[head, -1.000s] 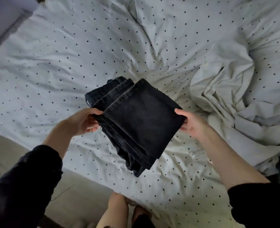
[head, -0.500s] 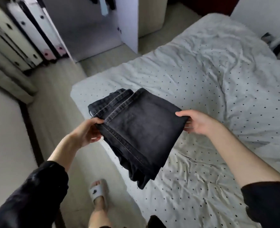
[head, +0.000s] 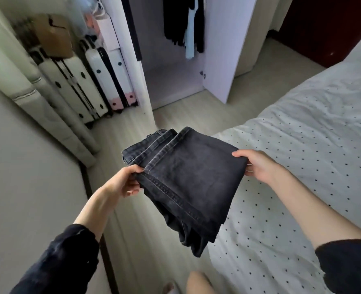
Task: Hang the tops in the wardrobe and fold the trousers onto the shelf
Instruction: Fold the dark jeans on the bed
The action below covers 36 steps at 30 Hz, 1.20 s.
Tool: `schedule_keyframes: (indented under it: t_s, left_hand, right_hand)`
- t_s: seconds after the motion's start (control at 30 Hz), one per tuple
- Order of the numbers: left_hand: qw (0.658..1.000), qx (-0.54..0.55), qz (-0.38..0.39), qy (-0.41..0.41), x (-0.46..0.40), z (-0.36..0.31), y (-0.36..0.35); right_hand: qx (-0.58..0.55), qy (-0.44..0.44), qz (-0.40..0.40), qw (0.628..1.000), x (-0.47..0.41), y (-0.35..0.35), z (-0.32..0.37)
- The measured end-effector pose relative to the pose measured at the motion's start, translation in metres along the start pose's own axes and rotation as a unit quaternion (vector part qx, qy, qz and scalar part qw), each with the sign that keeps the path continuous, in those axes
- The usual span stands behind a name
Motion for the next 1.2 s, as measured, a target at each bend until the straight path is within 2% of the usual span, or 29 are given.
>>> schedule_keyframes:
  t_s: [0.27,0.37,0.8,0.97,1.2]
  left_hand:
    - [1.0,-0.008,0.015,-0.007,-0.13,-0.147,0.007]
    - [0.999,0.014,0.02,-0.029,-0.17,-0.211,0.002]
    - [0.996,-0.035,0.058,-0.056,-0.313,-0.46,-0.042]
    - [0.99,0.034,0.049,-0.129,-0.354,-0.572,-0.085]
    - [0.982,0.097,0.064,-0.152,-0.386,-0.685,-0.159]
  right_hand:
    - [-0.034,0.033,-0.05,0.998,-0.127,-0.079,0.135]
    - [-0.056,0.049,-0.078,0.994,-0.167,-0.096,0.188]
    - [-0.085,0.065,-0.186,0.977,-0.308,-0.147,0.377]
    - [-0.104,0.107,-0.213,0.966,-0.339,-0.148,0.468]
    - [-0.112,0.154,-0.238,0.952,-0.398,-0.103,0.575]
Point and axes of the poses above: each hand's wrist, its own x-axis away from the middle knuckle, its own y-axis out of the back of the hand, z = x × y, the point moved 5 cm from there along -x, towards the middle knuckle, and after that the axes turned 3 degrees about -z, right-handed, at the moved point
